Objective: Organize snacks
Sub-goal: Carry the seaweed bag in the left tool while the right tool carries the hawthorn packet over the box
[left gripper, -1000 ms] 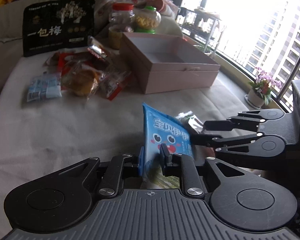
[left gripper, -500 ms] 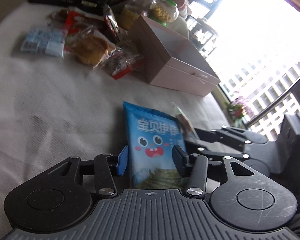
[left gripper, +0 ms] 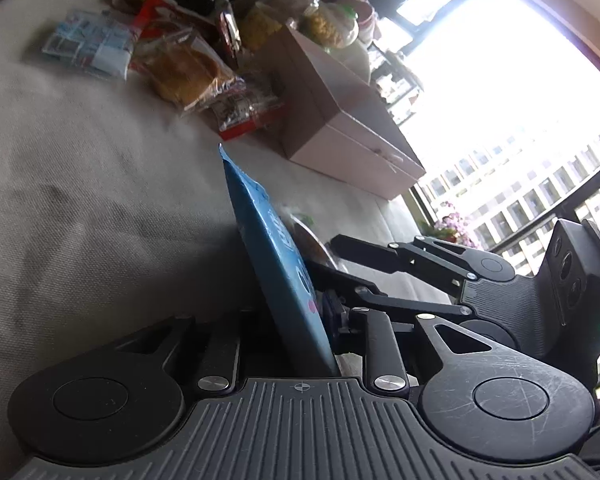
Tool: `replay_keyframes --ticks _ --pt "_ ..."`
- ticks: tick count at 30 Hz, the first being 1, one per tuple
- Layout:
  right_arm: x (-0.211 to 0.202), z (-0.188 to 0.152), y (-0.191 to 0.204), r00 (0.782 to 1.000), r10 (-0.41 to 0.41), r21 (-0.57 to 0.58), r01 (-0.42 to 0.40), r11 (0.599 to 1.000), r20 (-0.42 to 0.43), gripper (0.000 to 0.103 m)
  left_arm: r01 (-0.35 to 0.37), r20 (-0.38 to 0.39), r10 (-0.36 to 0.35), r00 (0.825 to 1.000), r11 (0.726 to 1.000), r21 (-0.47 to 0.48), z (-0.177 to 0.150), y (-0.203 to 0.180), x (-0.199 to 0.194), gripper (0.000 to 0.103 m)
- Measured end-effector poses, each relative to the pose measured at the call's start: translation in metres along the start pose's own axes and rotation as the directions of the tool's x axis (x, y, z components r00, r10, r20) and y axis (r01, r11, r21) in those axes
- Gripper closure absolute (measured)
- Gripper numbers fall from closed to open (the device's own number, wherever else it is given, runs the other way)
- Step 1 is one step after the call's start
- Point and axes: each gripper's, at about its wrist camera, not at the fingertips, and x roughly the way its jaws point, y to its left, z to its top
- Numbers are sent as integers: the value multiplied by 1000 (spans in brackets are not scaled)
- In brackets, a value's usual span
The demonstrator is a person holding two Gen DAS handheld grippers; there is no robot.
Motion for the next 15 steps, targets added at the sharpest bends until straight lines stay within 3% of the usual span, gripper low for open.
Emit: replay_keyframes --ticks 6,13,15 --pt "1 -1 -10 999 -47 19 47 999 -10 37 -26 51 26 998 1000 -2 -1 4 -13 79" --pt "1 -5 -25 1000 0 132 3 991 -23 35 -48 90 49 995 999 -11 -6 3 -26 81" --pt "3 -7 -29 999 25 155 -20 988 -26 40 -58 92 57 994 998 5 -6 -1 -26 81"
